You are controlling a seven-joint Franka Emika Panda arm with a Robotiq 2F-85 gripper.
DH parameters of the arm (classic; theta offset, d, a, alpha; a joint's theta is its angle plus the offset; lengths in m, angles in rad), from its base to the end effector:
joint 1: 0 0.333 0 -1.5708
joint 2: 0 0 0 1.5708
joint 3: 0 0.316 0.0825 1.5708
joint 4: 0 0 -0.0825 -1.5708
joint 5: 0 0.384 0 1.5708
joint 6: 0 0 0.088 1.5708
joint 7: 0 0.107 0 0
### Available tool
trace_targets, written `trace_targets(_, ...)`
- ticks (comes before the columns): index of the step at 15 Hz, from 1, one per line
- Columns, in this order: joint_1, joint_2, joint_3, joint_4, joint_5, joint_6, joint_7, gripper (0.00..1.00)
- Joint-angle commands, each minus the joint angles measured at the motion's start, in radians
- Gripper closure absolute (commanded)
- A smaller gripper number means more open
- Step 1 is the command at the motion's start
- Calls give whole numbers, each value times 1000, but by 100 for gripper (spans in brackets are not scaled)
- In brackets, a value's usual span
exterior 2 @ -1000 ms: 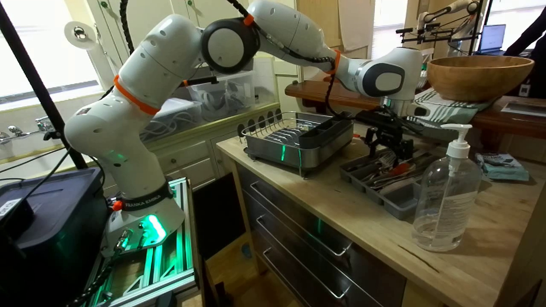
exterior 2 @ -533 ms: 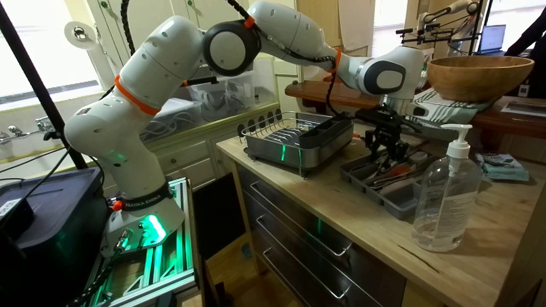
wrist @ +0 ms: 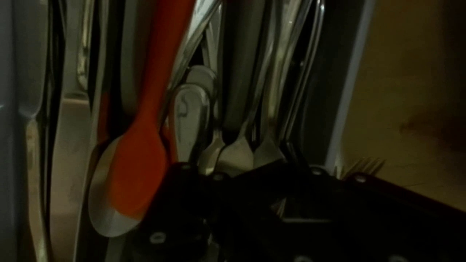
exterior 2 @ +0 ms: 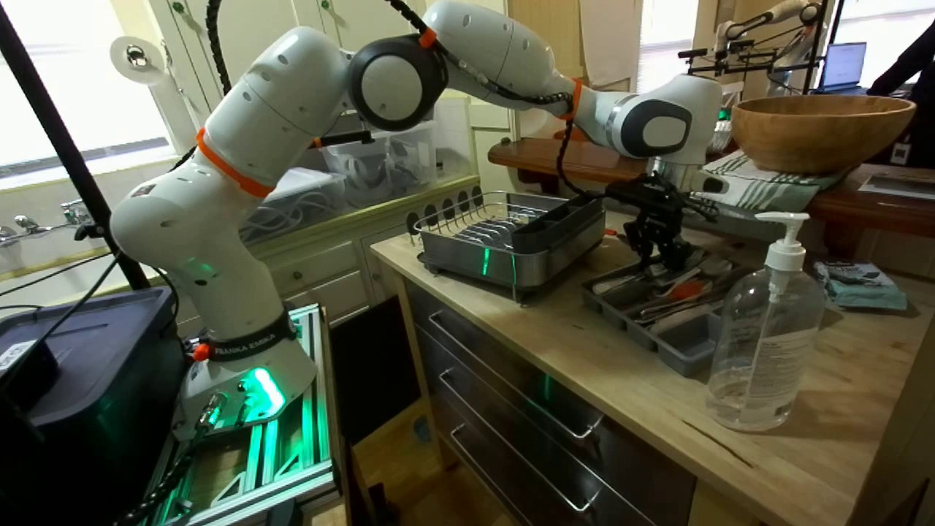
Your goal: Place some cutlery on the dishrack.
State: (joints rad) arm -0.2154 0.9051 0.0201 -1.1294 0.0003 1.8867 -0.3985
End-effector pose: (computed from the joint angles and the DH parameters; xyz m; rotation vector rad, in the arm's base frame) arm 0.7360 -0.1501 0.2466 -3.0605 -0.3018 0.2100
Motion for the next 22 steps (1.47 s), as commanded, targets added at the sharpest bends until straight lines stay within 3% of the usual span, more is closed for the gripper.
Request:
trace_targets(1, -13, -37, 6, -27, 16, 19, -17, 100)
trace_targets(19, -32, -257, 11, -227, 73, 200, -58, 100)
trace_targets(20, -30, -263, 8, -239, 70, 209, -61, 81)
trace_targets(22, -21, -269, -12, -259, 51, 225, -30, 67)
